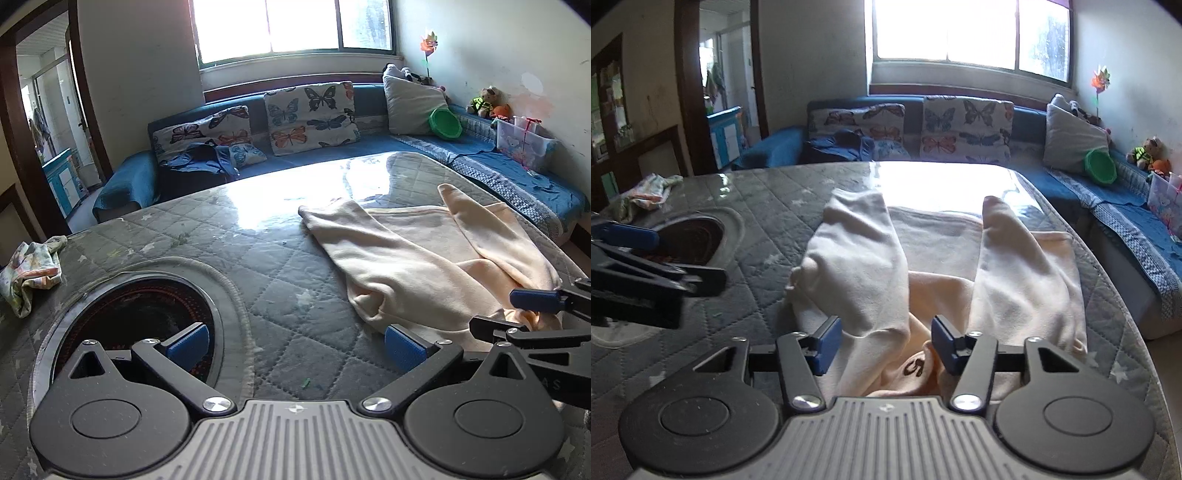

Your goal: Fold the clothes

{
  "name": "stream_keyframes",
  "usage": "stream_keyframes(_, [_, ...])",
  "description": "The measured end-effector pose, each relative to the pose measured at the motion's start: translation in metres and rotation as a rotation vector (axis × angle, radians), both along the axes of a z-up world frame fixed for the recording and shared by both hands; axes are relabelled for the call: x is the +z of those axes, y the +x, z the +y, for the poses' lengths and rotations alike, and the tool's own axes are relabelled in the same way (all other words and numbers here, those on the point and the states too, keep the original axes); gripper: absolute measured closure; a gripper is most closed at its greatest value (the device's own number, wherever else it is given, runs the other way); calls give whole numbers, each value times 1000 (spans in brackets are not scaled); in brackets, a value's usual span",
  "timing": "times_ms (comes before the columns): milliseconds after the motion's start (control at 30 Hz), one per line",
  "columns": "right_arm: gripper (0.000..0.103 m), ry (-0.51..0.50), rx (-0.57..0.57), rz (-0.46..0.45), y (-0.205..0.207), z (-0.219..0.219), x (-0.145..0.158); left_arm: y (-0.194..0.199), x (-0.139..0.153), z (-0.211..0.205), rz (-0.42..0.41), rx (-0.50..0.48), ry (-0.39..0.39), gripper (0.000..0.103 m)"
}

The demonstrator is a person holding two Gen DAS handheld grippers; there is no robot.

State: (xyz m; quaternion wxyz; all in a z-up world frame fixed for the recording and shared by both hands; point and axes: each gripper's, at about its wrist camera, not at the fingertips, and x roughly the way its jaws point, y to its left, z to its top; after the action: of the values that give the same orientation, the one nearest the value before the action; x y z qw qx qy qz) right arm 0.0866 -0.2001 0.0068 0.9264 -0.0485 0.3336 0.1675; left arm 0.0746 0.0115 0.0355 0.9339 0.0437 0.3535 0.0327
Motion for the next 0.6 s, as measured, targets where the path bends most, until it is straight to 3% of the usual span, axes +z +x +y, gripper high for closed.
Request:
stream_keyframes(133, [72,11,12,31,4,1,-5,0,1,2,-2,3,2,0])
stream_keyframes(300, [94,45,31,2,-4,3,0,-1,6,5,-13,6,-6,0])
stream_keyframes(600, [95,92,179,-45,-37,34,6,-4,16,5,-24,-32,-84,0])
